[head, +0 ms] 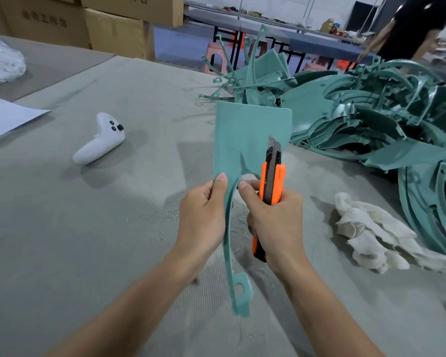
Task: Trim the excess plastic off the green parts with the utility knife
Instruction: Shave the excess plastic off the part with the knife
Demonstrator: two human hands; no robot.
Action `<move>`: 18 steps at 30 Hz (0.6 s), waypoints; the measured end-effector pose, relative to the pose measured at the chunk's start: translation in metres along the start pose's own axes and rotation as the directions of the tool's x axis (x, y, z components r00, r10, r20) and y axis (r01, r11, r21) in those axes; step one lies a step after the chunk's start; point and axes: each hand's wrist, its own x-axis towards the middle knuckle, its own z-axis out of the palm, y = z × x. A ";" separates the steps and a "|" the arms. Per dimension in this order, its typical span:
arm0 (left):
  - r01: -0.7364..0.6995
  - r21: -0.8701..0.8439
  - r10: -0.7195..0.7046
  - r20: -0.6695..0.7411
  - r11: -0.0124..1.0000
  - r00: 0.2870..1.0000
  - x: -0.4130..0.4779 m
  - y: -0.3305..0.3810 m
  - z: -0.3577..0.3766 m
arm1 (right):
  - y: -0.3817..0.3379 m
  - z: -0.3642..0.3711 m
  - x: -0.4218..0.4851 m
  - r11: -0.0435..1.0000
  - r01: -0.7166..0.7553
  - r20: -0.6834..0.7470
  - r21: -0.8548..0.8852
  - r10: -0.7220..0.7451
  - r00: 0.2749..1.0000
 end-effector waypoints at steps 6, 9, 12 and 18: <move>0.000 -0.002 0.000 0.044 1.000 0.999 -0.002 0.001 0.001 | 0.002 -0.001 0.003 0.991 0.078 -0.059 -0.109 -0.085 0.995; 0.003 -0.008 -0.002 0.067 1.000 0.998 -0.002 0.001 0.001 | 0.003 -0.004 0.004 0.986 0.103 -0.099 -0.132 -0.116 0.988; 0.027 -0.035 -0.024 0.078 0.999 0.997 -0.002 0.001 0.001 | 0.000 -0.008 0.005 0.978 0.151 -0.136 -0.141 -0.170 0.976; 0.246 -0.175 -0.229 0.113 0.953 0.967 0.006 0.002 -0.003 | -0.001 -0.023 0.008 0.988 0.114 -0.143 -0.102 -0.128 0.981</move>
